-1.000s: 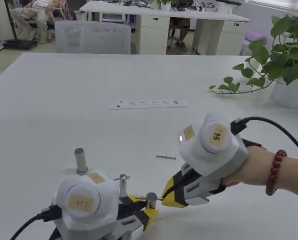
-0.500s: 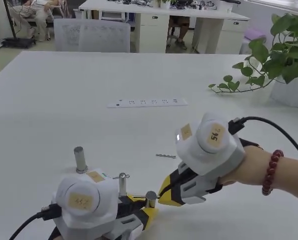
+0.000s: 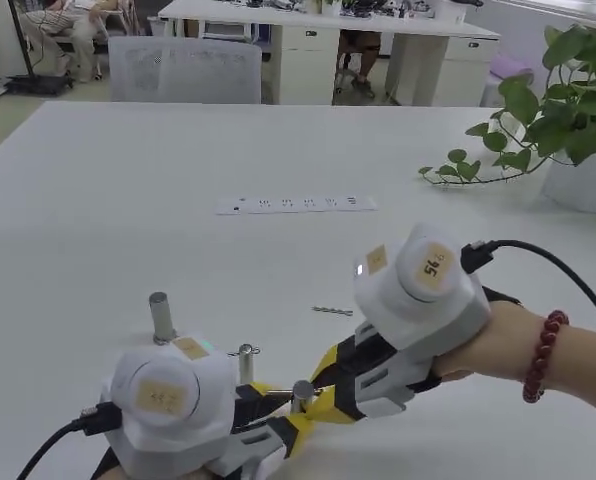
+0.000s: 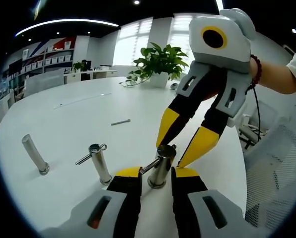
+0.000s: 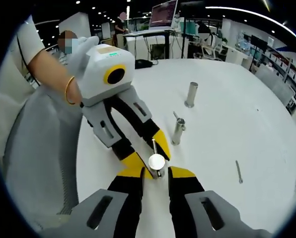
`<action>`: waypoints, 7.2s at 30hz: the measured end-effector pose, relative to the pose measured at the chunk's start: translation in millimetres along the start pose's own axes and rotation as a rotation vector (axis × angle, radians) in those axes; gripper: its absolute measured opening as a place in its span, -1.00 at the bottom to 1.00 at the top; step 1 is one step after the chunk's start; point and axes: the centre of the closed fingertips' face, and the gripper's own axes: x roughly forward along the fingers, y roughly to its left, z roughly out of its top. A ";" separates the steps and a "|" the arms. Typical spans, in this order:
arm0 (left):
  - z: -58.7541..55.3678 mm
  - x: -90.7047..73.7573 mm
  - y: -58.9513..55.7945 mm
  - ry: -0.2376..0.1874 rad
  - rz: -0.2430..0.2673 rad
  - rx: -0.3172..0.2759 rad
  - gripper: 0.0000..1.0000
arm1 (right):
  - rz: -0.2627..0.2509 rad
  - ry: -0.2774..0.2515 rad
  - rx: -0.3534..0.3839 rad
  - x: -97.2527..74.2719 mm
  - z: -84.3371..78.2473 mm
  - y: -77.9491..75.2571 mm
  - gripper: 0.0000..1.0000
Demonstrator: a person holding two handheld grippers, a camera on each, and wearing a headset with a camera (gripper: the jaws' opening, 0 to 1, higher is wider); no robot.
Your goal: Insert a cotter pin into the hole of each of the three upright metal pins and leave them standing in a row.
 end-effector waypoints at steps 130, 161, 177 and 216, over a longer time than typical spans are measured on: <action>8.2 -98.7 9.1 -0.095 0.148 -0.036 0.24 | 0.003 -0.084 0.083 14.2 11.4 -51.5 -0.51; 11.6 -122.0 16.2 -0.108 0.181 -0.062 0.56 | -0.026 -0.268 0.077 36.7 93.1 -59.8 -0.27; 13.1 -135.5 22.2 -0.123 0.207 -0.066 0.80 | -0.029 -0.303 0.048 69.7 120.4 -69.7 -0.18; 9.9 -148.9 35.6 -0.131 0.271 -0.068 0.74 | -0.048 -0.295 0.024 127.6 134.7 -88.6 -0.70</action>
